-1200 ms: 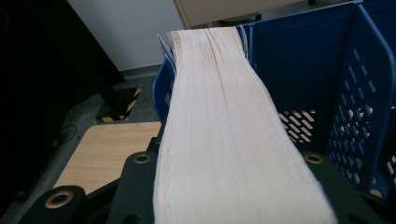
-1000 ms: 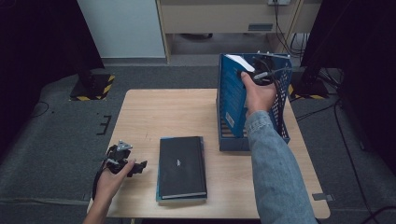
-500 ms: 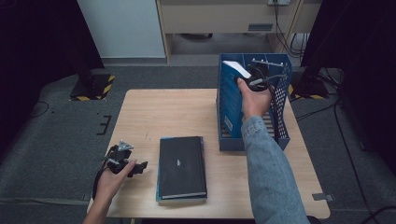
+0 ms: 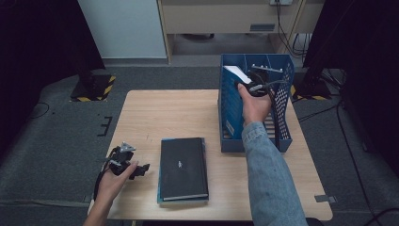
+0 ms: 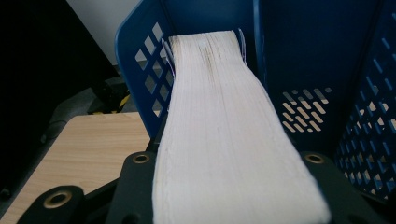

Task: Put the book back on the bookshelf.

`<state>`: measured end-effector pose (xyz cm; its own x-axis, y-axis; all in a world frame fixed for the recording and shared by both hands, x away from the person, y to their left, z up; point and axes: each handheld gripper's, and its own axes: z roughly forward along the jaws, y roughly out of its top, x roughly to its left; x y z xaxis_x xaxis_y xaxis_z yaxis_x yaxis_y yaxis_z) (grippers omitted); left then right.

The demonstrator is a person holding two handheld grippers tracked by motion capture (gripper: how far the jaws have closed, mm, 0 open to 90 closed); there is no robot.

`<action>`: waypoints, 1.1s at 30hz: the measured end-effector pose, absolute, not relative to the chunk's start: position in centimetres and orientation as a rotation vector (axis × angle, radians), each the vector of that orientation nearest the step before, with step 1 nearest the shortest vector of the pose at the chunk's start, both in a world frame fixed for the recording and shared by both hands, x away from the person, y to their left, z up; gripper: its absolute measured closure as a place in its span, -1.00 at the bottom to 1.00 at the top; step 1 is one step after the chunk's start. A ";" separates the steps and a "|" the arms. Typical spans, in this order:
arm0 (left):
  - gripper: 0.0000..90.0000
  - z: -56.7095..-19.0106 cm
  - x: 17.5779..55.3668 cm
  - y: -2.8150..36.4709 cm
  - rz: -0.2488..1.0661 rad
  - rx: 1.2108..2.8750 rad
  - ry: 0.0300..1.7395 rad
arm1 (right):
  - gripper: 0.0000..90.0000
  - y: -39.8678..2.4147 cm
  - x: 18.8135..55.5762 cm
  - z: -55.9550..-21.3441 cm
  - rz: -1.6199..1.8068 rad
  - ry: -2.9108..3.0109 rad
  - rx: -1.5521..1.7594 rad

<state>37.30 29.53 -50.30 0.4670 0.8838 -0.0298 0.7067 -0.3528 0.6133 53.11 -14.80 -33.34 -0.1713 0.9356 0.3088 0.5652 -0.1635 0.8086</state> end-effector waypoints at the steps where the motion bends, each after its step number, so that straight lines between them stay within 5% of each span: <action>1: -0.86 -50.3 37.3 29.5 0.414 2.150 1.319 | 0.31 -14.8 53.1 -33.3 1.274 1.714 1.705; 33: -0.86 -50.1 37.2 30.4 0.414 2.121 1.344 | 0.26 -16.7 48.7 -34.6 1.254 1.820 1.654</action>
